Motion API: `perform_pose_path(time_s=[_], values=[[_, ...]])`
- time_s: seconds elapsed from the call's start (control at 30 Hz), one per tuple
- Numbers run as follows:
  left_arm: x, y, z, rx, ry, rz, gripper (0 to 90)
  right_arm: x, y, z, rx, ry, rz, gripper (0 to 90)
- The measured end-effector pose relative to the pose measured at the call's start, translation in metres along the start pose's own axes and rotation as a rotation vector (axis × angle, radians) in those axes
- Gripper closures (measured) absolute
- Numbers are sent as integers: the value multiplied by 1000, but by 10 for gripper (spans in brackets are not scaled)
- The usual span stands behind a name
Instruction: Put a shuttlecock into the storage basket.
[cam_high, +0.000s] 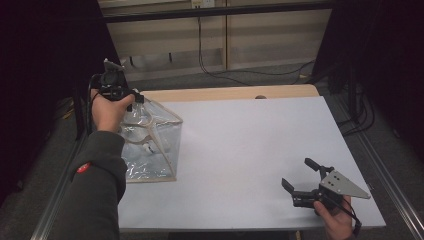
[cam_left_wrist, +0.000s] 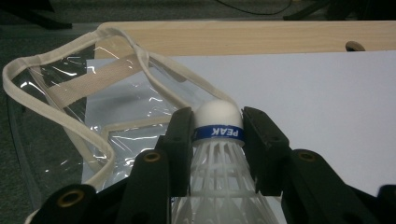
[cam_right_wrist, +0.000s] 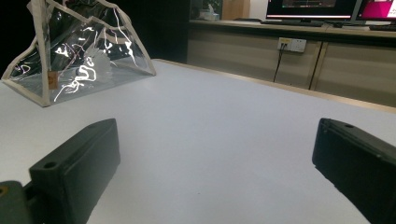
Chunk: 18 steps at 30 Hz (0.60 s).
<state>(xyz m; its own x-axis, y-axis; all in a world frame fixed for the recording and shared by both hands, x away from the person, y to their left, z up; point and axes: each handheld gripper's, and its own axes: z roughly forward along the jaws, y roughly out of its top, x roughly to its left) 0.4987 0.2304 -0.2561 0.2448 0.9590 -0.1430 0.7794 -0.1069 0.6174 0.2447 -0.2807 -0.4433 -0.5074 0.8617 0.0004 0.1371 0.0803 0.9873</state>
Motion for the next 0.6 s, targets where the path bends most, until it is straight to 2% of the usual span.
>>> perform_pose_path(time_s=[0.6], values=[[4, -4, 2, 1, 13, -8, 644, 0, 0, 0, 0, 1, 0, 10]])
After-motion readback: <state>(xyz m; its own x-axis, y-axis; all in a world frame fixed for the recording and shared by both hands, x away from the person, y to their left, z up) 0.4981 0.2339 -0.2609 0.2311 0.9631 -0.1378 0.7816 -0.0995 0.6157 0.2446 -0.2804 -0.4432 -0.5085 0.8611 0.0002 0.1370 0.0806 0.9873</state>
